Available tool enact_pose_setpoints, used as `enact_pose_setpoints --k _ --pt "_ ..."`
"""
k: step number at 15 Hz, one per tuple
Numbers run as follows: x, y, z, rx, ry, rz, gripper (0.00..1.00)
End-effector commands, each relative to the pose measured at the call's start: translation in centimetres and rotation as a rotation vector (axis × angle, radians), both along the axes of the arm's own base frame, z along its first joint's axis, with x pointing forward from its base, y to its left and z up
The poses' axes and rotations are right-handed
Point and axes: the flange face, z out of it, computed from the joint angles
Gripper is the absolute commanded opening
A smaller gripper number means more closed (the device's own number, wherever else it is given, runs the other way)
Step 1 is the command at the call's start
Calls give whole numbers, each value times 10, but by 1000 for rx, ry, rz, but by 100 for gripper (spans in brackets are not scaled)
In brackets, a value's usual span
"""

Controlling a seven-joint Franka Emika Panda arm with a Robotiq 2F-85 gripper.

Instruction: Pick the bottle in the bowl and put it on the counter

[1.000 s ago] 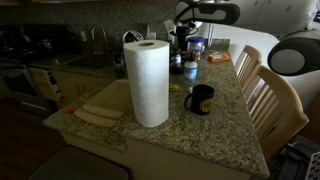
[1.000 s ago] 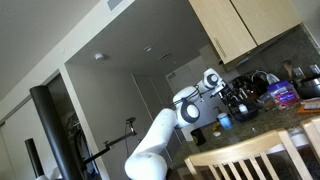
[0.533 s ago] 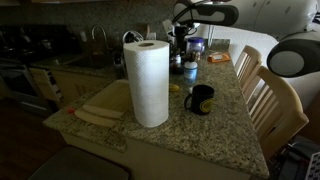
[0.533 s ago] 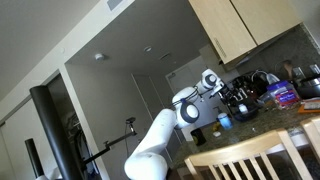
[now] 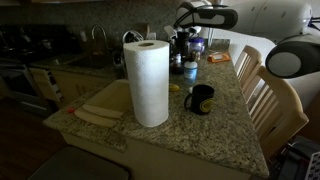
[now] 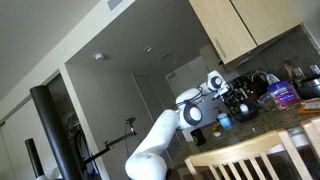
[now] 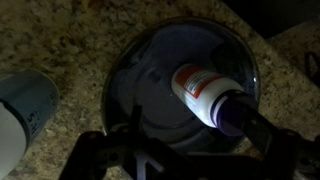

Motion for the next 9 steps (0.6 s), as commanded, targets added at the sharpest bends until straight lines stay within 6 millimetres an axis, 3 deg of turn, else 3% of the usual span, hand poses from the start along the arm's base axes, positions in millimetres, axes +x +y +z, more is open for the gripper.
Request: enact_pose_setpoints --k 1,3,4,9 --pt "7 -11 -17 -38 -39 -101 100" --pt "8 -11 -20 -53 -51 -148 100" --pt "5 -11 -4 -39 -45 -103 100" --pt "5 -9 -3 -43 -50 -106 100"
